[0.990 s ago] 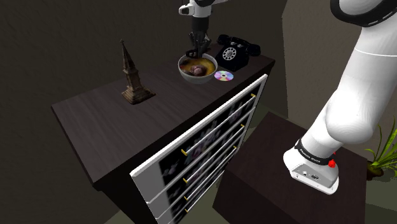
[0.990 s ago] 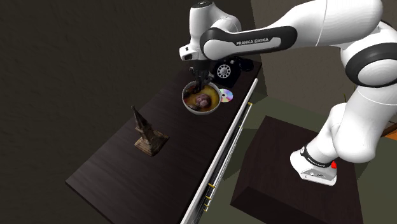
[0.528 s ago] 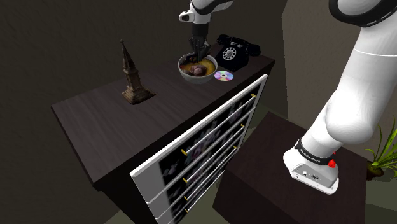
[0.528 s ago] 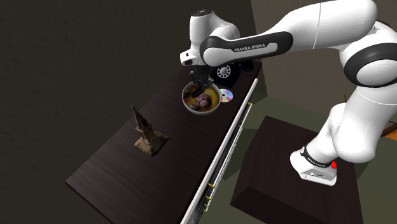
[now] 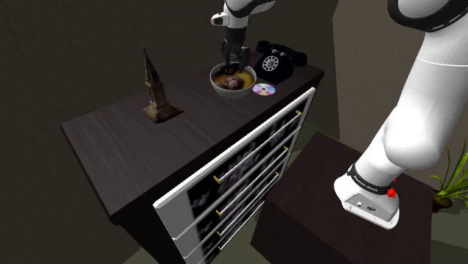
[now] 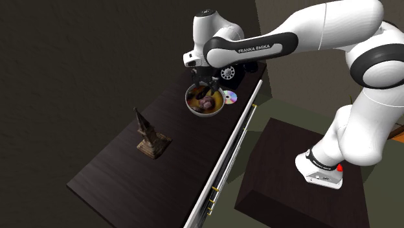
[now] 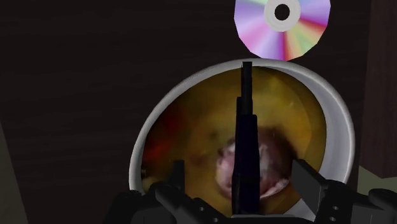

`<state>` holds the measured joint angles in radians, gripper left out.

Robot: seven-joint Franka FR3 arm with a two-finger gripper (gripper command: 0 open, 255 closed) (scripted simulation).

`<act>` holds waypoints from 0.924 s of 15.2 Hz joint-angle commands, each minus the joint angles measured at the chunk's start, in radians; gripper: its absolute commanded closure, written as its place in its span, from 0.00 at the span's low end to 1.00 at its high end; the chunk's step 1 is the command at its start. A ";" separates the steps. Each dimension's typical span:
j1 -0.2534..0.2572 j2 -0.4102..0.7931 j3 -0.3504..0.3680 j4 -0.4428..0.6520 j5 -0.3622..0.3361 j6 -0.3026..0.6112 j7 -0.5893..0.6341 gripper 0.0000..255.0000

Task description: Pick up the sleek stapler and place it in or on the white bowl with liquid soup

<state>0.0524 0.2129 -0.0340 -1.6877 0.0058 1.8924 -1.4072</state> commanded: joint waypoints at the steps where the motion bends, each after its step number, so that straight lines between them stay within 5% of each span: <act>1: 0.000 0.000 0.000 0.000 0.000 0.000 0.000 0.00; 6: 0.000 -0.008 0.000 0.117 0.000 -0.125 0.000 0.00; 14: 0.000 -0.008 0.000 0.117 0.000 -0.125 0.000 0.00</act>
